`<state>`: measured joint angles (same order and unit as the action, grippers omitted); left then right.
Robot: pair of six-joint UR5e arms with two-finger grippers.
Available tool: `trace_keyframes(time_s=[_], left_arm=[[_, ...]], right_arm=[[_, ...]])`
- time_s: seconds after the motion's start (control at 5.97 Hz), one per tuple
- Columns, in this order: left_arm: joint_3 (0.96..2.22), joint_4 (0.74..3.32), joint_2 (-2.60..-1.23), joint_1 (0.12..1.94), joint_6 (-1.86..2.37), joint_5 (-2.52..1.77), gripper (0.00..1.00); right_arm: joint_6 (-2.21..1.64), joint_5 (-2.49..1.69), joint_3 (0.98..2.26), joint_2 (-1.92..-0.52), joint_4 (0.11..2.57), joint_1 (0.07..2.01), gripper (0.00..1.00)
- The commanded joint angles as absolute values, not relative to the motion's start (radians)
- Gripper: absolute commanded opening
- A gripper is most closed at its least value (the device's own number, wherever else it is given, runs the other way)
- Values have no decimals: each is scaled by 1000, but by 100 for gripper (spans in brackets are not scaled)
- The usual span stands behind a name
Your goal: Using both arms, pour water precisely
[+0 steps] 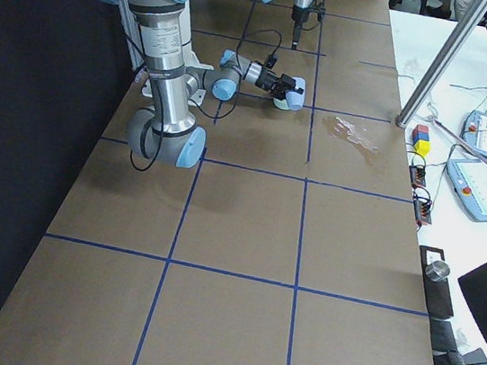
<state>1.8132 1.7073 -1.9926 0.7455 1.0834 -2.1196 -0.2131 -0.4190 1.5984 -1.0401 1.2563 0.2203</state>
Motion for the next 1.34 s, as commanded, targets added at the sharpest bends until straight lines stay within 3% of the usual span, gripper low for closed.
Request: trace_keyframes(time_s=[0.0,1.17], left_arm=[[1813,1707,-1993,746,1083,-2120,100],[1813,1707,-1991,746,1078,-2120,100]], right_arm=[[-186,-408,1598,-1040,1256,219,0],[-140,-400,1598,-1040,1256,215,0]])
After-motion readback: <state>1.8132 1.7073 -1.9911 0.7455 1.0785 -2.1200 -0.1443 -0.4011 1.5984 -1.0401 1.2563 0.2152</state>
